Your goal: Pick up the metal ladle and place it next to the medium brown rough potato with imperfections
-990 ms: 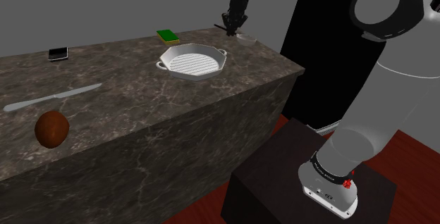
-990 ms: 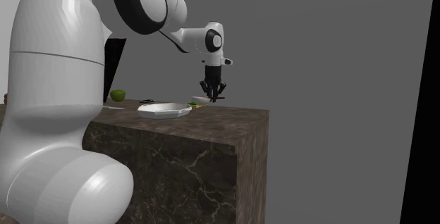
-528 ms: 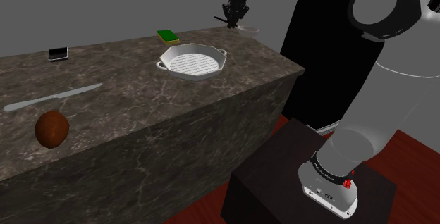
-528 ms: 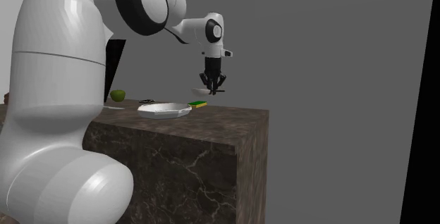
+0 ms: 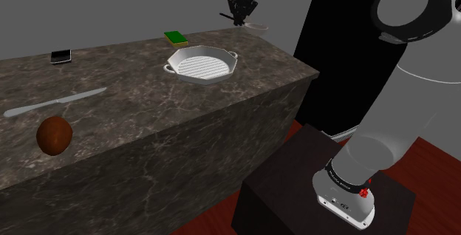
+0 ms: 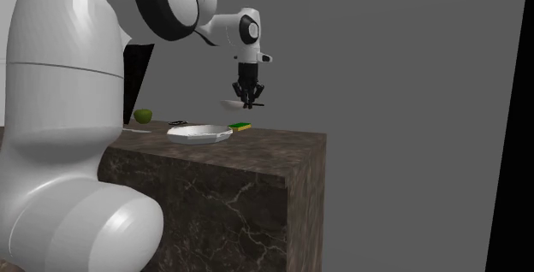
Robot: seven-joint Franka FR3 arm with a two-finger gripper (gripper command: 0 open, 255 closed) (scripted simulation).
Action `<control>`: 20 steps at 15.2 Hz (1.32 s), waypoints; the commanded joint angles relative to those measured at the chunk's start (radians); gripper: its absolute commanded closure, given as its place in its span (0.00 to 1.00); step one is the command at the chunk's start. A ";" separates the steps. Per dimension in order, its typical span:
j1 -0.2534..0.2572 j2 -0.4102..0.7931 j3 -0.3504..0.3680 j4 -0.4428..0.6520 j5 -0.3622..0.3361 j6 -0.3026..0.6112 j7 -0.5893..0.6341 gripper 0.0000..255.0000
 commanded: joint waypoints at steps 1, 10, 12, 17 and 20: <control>0.025 -0.032 0.018 -0.045 -0.007 0.016 0.043 1.00; 0.132 -0.103 0.115 -0.136 -0.036 0.050 0.249 1.00; 0.156 -0.107 0.138 -0.142 -0.042 0.054 0.297 1.00; 0.216 -0.100 0.197 -0.134 -0.061 0.057 0.417 1.00; 0.253 -0.083 0.231 -0.114 -0.076 0.055 0.491 1.00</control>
